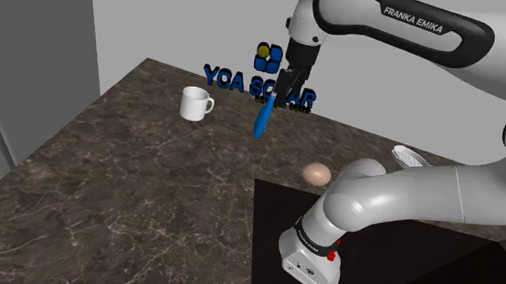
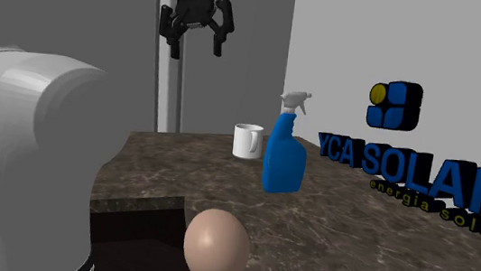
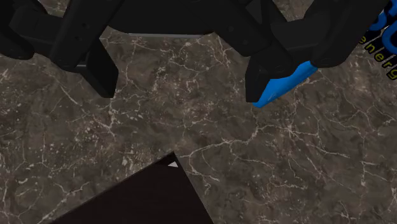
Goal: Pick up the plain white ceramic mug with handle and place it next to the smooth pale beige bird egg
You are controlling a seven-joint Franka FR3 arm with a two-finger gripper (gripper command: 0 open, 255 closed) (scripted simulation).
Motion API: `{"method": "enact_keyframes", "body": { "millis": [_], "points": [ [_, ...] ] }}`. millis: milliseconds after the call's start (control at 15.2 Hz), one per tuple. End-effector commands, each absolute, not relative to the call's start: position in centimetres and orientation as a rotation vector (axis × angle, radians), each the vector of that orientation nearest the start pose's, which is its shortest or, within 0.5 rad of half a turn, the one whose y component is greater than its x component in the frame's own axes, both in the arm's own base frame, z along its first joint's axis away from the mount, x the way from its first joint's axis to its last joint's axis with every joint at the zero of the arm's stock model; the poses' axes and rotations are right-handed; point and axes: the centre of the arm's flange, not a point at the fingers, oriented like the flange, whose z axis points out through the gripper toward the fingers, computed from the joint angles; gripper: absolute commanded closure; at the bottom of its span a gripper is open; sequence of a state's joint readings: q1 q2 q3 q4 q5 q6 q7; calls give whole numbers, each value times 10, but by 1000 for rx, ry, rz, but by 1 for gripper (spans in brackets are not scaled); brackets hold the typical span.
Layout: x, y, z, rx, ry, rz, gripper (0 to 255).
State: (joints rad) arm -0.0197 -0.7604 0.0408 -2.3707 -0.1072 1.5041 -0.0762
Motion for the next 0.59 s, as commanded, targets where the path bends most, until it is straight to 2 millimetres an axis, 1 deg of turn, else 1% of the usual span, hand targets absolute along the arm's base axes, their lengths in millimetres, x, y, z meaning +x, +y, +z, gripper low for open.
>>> {"method": "enact_keyframes", "body": {
  "millis": [0,528],
  "points": [
    [305,-2,571,-3265,-136,182,0],
    [394,2,520,-3235,-141,155,0]
  ]
}}
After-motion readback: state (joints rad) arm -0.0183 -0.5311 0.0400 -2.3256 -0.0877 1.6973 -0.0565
